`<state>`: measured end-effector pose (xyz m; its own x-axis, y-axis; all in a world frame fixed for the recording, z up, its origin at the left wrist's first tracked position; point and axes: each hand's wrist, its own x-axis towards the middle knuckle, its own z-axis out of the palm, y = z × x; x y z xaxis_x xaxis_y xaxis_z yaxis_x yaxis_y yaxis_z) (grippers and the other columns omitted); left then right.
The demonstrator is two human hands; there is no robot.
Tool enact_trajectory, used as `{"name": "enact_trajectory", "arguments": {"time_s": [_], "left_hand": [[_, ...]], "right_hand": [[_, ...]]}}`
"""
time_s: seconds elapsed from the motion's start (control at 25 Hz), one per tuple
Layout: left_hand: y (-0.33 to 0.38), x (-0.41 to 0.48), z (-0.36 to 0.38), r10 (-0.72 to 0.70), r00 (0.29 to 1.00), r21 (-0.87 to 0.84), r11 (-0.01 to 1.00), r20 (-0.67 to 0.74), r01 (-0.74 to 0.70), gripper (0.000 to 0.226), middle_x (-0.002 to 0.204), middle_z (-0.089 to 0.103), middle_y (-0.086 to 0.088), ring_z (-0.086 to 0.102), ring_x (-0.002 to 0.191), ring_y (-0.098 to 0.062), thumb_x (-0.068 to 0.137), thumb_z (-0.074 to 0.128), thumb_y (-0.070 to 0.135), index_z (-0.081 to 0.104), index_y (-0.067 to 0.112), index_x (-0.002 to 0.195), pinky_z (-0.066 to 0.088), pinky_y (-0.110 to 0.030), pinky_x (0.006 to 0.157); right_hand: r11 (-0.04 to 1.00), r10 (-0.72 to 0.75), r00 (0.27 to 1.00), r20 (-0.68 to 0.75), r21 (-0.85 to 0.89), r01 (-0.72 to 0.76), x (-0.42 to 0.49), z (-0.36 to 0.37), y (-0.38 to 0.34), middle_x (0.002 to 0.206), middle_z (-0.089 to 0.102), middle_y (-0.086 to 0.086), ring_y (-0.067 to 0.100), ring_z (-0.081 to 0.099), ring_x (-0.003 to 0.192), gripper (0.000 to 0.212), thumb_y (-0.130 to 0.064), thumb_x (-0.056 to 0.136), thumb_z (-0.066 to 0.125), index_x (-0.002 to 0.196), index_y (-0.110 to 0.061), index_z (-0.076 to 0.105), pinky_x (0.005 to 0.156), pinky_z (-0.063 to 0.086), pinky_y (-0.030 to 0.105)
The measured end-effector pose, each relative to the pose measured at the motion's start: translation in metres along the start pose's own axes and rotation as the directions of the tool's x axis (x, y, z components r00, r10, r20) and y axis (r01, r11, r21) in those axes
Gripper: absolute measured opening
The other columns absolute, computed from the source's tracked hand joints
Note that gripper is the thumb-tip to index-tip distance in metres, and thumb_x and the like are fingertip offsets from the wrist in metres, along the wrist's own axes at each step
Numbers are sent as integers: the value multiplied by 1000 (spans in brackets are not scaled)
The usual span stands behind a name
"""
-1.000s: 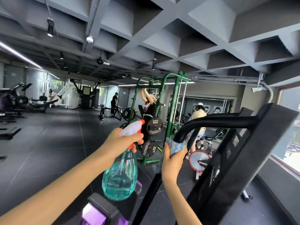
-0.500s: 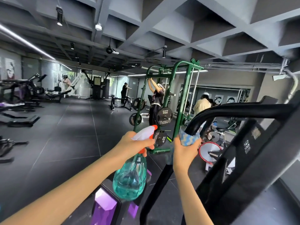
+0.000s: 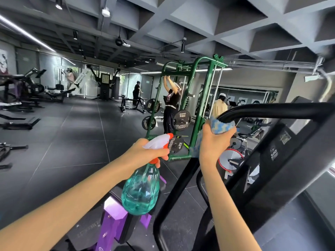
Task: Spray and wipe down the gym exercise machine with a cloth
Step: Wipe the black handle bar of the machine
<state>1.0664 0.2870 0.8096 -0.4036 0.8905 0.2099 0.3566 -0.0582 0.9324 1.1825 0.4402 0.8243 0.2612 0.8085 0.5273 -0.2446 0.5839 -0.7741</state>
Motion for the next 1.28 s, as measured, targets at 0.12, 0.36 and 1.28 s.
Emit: {"name": "enact_trajectory", "arguments": {"time_s": [0.12,0.36,1.28], "left_hand": [[-13,6,4,-13,1000,-4,1000,24,13,20,77,73,-6,56,62,-15,89,67,20,72,1,93,44,-19,67],[-41,6,6,-91,994,29,996,58,89,23,62,66,-4,52,53,-10,89,66,14,70,-7,94,39,-10,53],[-212,28,29,-401,916,-82,913,1,400,20,67,67,-1,58,61,-15,84,69,13,70,-3,97,48,-24,68]], "right_hand": [[985,164,985,52,-61,-161,-49,-11,58,96,63,-1,16,61,81,52,-17,79,72,120,-24,40,75,48,26],[951,297,937,182,-145,-273,-81,-29,80,103,62,-1,10,59,84,45,-18,81,74,113,-24,44,75,43,18],[942,292,952,90,-198,-270,-148,-29,195,88,57,-17,-11,61,76,43,3,79,69,108,-21,47,70,43,4]]}}
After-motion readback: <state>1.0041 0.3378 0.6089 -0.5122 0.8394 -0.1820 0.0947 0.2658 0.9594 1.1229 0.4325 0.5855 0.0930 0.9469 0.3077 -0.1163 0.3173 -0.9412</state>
